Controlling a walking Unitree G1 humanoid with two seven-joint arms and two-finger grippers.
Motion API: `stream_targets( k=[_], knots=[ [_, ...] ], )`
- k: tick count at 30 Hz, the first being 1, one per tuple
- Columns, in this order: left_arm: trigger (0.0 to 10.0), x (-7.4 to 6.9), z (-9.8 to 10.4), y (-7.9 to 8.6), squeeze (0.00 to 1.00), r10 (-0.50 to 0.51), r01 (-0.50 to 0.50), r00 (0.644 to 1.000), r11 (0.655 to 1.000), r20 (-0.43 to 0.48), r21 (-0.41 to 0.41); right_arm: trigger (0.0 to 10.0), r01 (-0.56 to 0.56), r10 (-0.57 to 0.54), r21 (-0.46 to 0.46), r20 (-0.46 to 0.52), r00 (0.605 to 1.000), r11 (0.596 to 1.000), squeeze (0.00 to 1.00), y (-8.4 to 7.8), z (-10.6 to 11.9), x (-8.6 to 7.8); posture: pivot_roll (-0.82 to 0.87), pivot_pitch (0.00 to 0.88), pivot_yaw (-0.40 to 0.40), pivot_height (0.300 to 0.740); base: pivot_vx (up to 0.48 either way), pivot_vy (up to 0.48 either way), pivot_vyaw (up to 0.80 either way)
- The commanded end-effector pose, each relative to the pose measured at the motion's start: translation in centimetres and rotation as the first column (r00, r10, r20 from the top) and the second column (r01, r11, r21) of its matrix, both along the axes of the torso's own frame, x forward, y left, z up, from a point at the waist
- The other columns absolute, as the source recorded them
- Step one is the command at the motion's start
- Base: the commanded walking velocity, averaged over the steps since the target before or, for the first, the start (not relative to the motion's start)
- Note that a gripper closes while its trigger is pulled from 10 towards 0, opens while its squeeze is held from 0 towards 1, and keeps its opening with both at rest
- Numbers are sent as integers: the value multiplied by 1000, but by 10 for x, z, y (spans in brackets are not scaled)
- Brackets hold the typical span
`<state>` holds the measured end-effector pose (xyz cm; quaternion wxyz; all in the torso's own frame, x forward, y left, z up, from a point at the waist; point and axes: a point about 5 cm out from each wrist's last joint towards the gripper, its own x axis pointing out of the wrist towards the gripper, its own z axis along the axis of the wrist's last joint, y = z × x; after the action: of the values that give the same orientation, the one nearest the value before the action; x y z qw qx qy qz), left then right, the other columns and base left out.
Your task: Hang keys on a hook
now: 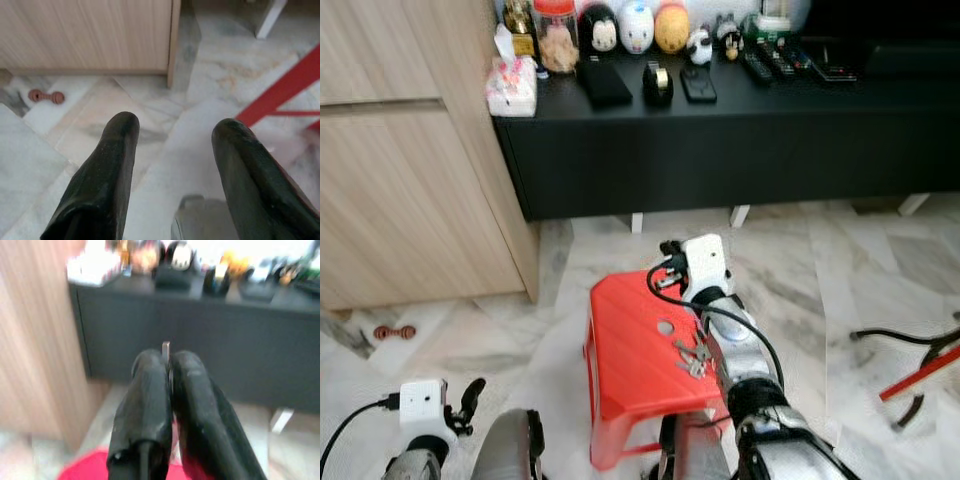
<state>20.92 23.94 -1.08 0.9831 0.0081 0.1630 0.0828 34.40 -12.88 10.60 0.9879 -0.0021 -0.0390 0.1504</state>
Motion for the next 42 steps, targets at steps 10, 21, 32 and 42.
stream_targets(
  k=[10,21,32,42],
  knots=[
    [10000,0,-12,10,0,38,-38,998,999,-54,-12,10000,158,-167,125,67,984,980,0,3,22,-29,6,0,-55,611,0,0,0],
    [10000,-8,-21,8,0,35,-38,996,999,-78,-32,10000,179,-180,111,-3,984,977,0,8,21,-30,27,0,-53,611,0,0,0],
    [10000,-11,-25,10,0,24,-28,995,999,-97,-33,10000,193,-189,105,-49,981,976,0,9,16,-32,22,0,-35,611,0,0,0],
    [10000,-7,-21,19,0,26,-28,994,999,-102,-20,10000,200,-194,112,-61,979,973,0,14,15,-28,33,0,-16,611,-281,0,0]
  ],
)
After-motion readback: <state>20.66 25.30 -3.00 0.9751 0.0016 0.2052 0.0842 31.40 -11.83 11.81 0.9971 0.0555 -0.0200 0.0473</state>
